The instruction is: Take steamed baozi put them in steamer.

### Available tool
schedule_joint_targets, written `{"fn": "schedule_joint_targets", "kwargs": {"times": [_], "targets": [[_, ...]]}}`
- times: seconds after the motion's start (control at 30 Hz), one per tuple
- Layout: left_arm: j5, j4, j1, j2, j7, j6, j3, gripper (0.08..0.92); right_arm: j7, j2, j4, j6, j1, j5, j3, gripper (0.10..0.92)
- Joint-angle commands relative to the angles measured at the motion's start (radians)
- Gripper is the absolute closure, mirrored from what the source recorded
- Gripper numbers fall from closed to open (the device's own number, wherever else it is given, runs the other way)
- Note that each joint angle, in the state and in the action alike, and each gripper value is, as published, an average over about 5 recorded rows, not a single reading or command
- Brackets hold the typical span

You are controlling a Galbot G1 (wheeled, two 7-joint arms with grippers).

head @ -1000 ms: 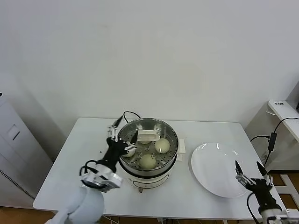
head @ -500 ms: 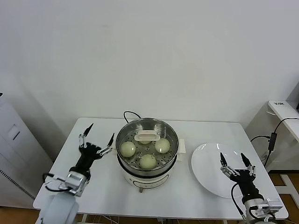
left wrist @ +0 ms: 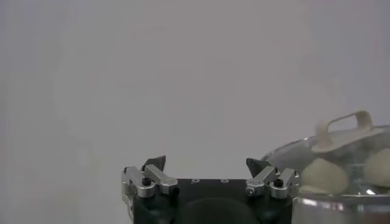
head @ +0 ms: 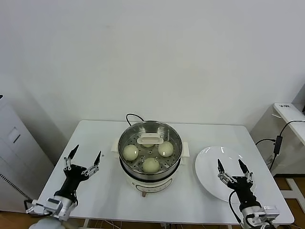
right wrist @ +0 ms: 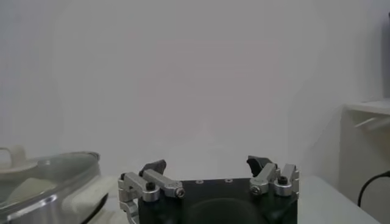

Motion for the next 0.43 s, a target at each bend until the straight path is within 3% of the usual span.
{"fn": "schedule_joint_targets", "kwargs": {"times": [0.03, 0.43], "targets": [[-0.061, 0.015, 0.075, -0.028, 0.045, -0.049, -0.059, 0.177, -0.011, 0.023, 0.001, 0.010, -0.011, -0.038, -0.010, 0.203], [-0.101, 0.017, 0.085, -0.025, 0.074, -0.081, -0.060, 0.177, -0.018, 0.032, 0.015, 0.014, -0.031, -0.041, 0.000, 0.203]]}}
